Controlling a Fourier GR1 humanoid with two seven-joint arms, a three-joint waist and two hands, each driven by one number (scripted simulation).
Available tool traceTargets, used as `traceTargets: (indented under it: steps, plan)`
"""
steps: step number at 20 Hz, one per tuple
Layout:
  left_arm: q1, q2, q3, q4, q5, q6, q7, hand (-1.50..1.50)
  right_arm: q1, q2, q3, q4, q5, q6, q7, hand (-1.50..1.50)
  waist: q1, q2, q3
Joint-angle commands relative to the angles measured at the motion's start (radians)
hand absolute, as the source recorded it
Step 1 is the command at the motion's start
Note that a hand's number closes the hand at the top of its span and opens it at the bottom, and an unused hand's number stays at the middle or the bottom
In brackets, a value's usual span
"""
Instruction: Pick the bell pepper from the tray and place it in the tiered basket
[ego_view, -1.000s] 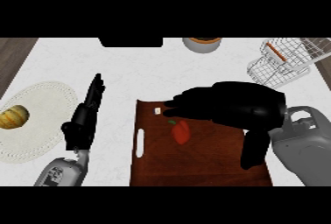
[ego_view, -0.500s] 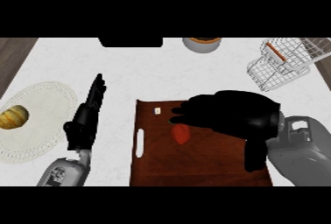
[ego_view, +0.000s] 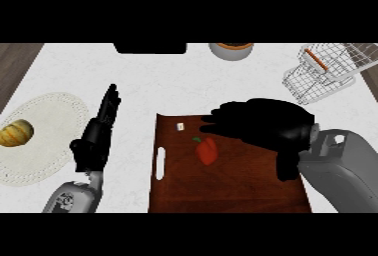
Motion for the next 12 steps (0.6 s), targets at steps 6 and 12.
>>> traceTargets:
  steps: [6, 12]
  plan:
    - [-0.009, -0.029, 0.000, -0.046, -0.044, 0.003, 0.050, 0.00, -0.022, 0.024, 0.092, 0.099, 0.201, -0.188, -0.187, -1.50, 0.006, 0.001, 0.000]
    - [0.075, -0.019, 0.020, -0.081, -0.029, -0.051, 0.010, 0.00, 0.040, 0.067, 0.068, 0.136, 0.297, -0.239, -0.186, -1.50, 0.004, 0.000, 0.000]
